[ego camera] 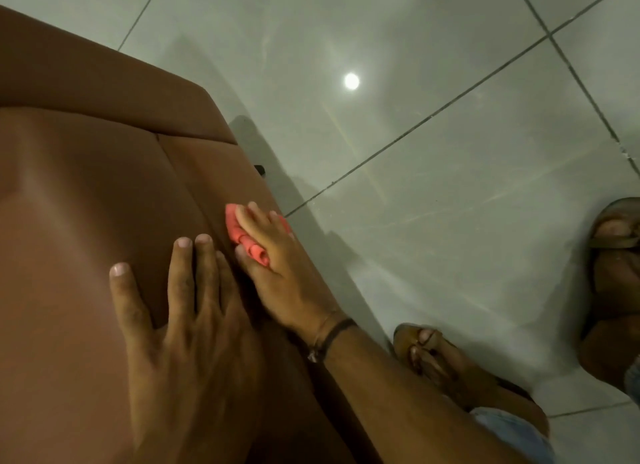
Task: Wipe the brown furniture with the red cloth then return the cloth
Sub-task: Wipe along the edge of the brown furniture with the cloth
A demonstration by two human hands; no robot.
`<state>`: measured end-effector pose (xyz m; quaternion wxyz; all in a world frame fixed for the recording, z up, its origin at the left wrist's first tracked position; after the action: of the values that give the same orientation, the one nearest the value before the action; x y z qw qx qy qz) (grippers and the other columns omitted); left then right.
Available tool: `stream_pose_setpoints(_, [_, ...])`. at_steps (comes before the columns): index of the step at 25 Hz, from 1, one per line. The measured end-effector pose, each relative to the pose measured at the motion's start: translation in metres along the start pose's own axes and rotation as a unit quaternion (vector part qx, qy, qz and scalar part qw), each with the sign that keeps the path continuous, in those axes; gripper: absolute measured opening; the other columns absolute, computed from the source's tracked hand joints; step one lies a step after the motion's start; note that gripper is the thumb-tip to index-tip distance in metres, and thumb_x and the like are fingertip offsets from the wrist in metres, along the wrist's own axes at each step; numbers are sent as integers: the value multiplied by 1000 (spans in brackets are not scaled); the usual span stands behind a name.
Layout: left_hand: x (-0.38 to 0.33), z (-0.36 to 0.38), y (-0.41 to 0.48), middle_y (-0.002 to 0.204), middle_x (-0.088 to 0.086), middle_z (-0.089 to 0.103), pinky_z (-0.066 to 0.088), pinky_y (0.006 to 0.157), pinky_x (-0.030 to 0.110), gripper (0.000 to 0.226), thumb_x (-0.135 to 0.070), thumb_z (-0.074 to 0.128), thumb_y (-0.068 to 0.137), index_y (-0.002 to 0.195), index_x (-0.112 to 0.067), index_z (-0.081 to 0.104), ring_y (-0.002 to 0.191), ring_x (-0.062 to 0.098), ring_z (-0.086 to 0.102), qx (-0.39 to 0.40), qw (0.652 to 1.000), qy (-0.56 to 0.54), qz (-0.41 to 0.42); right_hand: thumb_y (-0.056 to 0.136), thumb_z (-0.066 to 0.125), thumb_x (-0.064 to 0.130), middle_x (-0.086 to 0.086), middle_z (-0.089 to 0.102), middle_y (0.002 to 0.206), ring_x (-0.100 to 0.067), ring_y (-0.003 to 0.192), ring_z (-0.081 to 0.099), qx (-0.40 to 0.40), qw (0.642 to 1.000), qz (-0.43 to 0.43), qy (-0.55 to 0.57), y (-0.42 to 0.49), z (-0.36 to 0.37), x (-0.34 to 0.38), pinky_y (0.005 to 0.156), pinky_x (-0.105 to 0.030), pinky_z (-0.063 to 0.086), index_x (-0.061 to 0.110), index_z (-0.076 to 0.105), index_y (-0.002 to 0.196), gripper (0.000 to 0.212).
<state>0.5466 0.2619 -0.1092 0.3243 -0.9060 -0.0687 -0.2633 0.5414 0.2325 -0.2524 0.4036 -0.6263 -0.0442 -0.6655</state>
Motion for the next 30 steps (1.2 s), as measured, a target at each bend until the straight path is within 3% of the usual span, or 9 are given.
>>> stream_pose_setpoints(3, [1, -2, 0, 166, 33, 42, 2, 125, 82, 70, -26, 42, 95, 151, 15, 42, 160, 48, 34, 10, 1000, 14, -8, 106, 47, 38, -3, 26, 175, -29, 164, 14, 18, 999, -19, 28, 45, 5, 3, 133, -56, 10, 28, 32, 163, 59])
stream_pose_setpoints(6, [-3, -10, 0, 169, 30, 40, 1, 127, 80, 70, -27, 38, 96, 154, 12, 40, 162, 45, 32, 17, 999, 35, -5, 105, 47, 43, 1, 29, 174, -19, 160, 25, -20, 990, 99, 103, -1, -15, -57, 132, -53, 21, 32, 35, 162, 60])
stream_pose_setpoints(9, [-8, -12, -10, 169, 28, 41, 2, 127, 78, 68, -25, 37, 97, 155, 10, 40, 162, 43, 32, 25, 999, 32, -5, 105, 44, 45, 13, 16, 177, -14, 164, 4, -15, 990, 119, 79, -88, -15, -58, 134, -47, 2, 43, 26, 163, 61])
stream_pose_setpoints(13, [-13, -11, -27, 170, 29, 39, -1, 129, 75, 70, -26, 38, 96, 155, 12, 39, 163, 44, 29, 22, 999, 21, -9, 107, 42, 45, 9, 11, 178, -19, 165, -3, 29, 999, 19, -6, -52, 5, -16, 131, -45, -5, 38, 21, 164, 61])
stream_pose_setpoints(18, [-37, -7, -51, 173, 28, 34, -1, 130, 75, 73, -27, 34, 96, 159, 9, 33, 165, 43, 24, 48, 998, 32, -14, 105, 42, 48, 8, 14, 178, -5, 160, 6, -21, 986, 157, 43, -121, -28, -111, 134, -52, 8, 36, 25, 165, 63])
stream_pose_setpoints(21, [-63, -1, -75, 174, 28, 31, -1, 130, 74, 74, -27, 31, 96, 160, 10, 30, 165, 43, 23, 76, 996, 52, -2, 107, 42, 46, 9, 6, 179, -16, 165, -5, 19, 994, 108, -6, -145, -16, -78, 134, -47, -3, 38, 20, 166, 63])
stream_pose_setpoints(24, [-74, 4, -89, 175, 28, 27, 0, 131, 74, 74, -30, 24, 97, 160, 9, 29, 166, 42, 20, 78, 995, 68, 6, 107, 47, 38, 4, 13, 178, -23, 165, 0, 43, 998, 48, -13, -106, -9, -49, 133, -47, 2, 34, 24, 165, 63])
stream_pose_setpoints(28, [-84, 11, -99, 181, 23, 4, -6, 130, 72, 76, -30, 4, 98, 166, 4, 3, 170, 38, 0, 73, 993, 92, 9, 100, 38, 66, 14, 16, 177, -15, 166, 4, -10, 993, 117, 28, -159, -21, -128, 134, -53, 10, 42, 29, 163, 68])
stream_pose_setpoints(30, [-89, 15, -106, 181, 24, 7, -5, 130, 72, 75, -28, 3, 98, 166, 5, 5, 169, 39, 2, 80, 993, 86, 11, 98, 39, 68, 20, 13, 176, -13, 165, -2, -23, 987, 148, 54, -212, -24, -137, 134, -52, 5, 47, 27, 162, 68])
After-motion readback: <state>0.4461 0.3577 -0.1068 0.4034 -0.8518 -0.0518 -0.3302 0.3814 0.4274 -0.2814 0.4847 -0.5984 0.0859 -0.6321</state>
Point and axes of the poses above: each hand's wrist, its own y-axis towards the middle knuckle, its own z-axis out of the palm, x = y × z, the point moved 10 cm from there along y, towards the middle knuckle
